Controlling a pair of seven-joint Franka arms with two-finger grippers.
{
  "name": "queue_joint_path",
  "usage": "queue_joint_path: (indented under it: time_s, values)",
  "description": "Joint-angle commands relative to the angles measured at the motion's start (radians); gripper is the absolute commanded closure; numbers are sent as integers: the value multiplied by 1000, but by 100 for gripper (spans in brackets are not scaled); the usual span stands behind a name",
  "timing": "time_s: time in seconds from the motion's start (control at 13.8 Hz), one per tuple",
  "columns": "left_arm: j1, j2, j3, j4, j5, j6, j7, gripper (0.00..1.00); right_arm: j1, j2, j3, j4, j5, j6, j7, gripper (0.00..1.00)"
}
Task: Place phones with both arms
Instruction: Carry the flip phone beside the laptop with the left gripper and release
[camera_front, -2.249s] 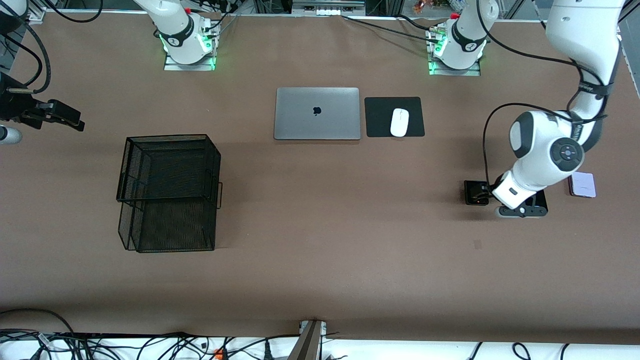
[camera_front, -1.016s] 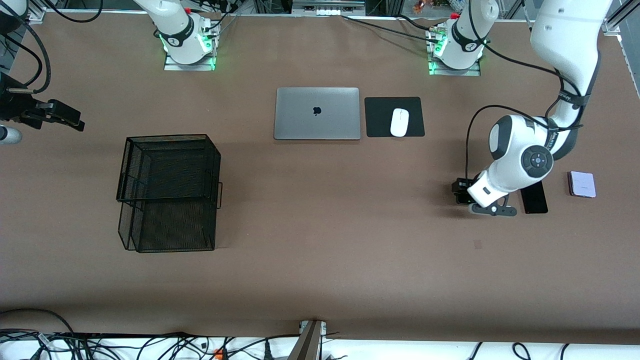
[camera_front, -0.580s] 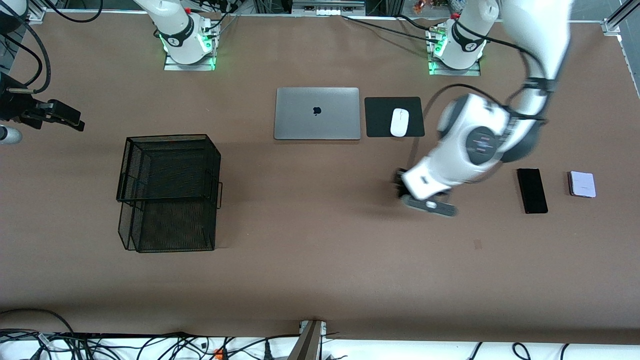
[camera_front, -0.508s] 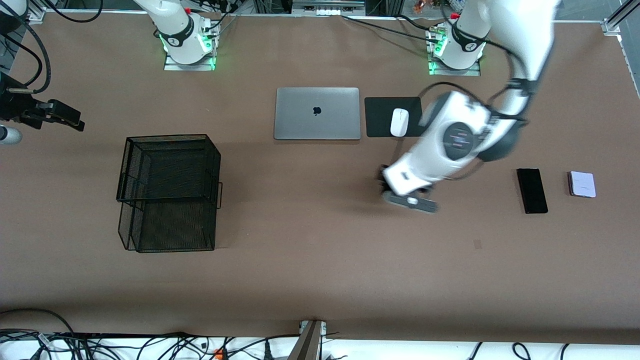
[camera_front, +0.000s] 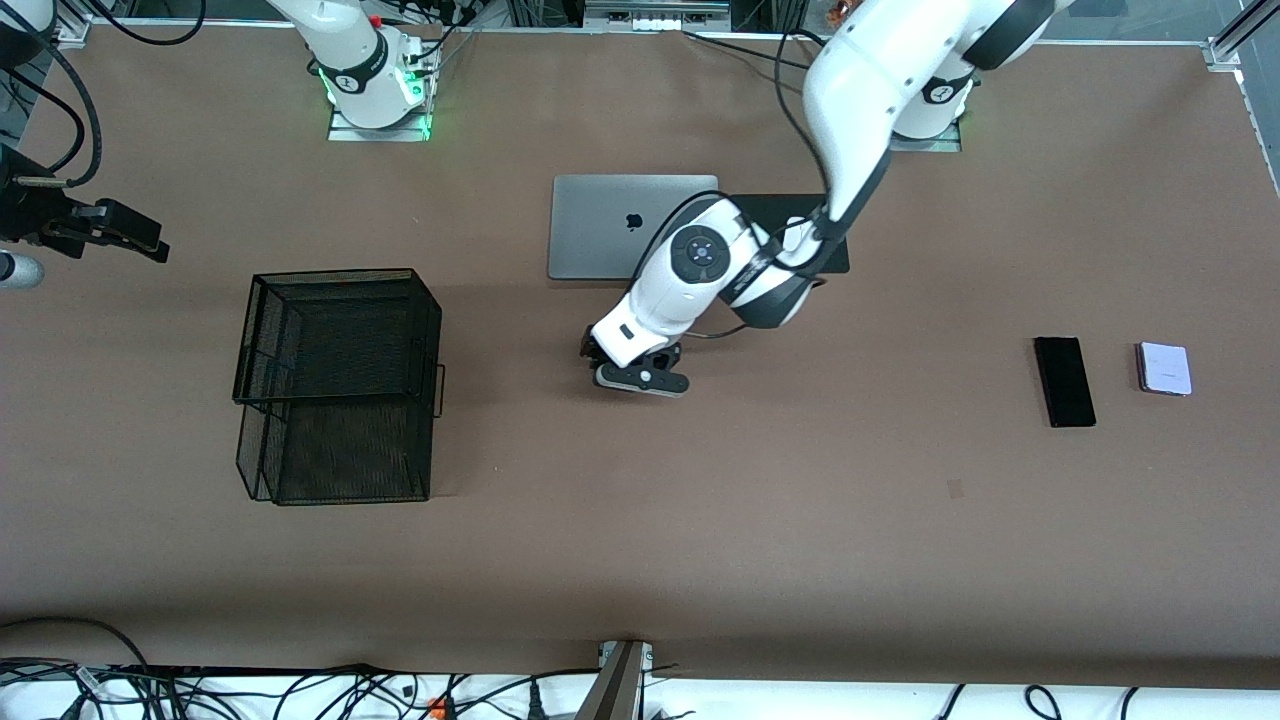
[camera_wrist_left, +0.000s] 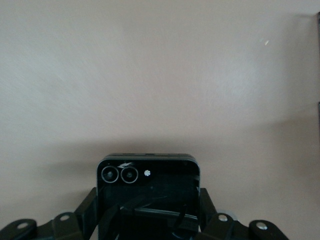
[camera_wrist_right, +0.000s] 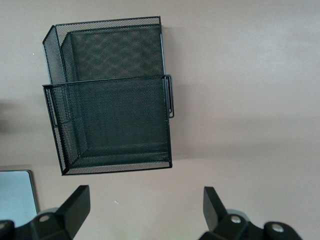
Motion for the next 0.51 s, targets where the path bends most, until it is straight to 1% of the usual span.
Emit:
queue_joint_path:
  time_s: [0.0, 0.07, 0.22, 0.29, 0.36, 0.44]
  values:
    - [-23, 32, 15, 52, -28, 13, -49, 28, -13, -11, 9, 1, -3, -4, -16, 0]
    - [-20, 28, 15, 52, -13, 14, -42, 0, -13, -10, 9, 1, -5, -4, -16, 0]
    - [-10, 12, 14, 47, -16, 8, -48, 0, -13, -10, 9, 1, -3, -4, -16, 0]
    - [0, -20, 15, 35, -16, -18, -48, 0, -11, -10, 10, 1, -3, -1, -16, 0]
    - [24, -55, 15, 21, -14, -68, -48, 0, -13, -10, 10, 1, -5, -1, -16, 0]
    - [44, -99, 18, 9, -14, -169, -49, 0, -13, -8, 10, 1, -3, -1, -16, 0]
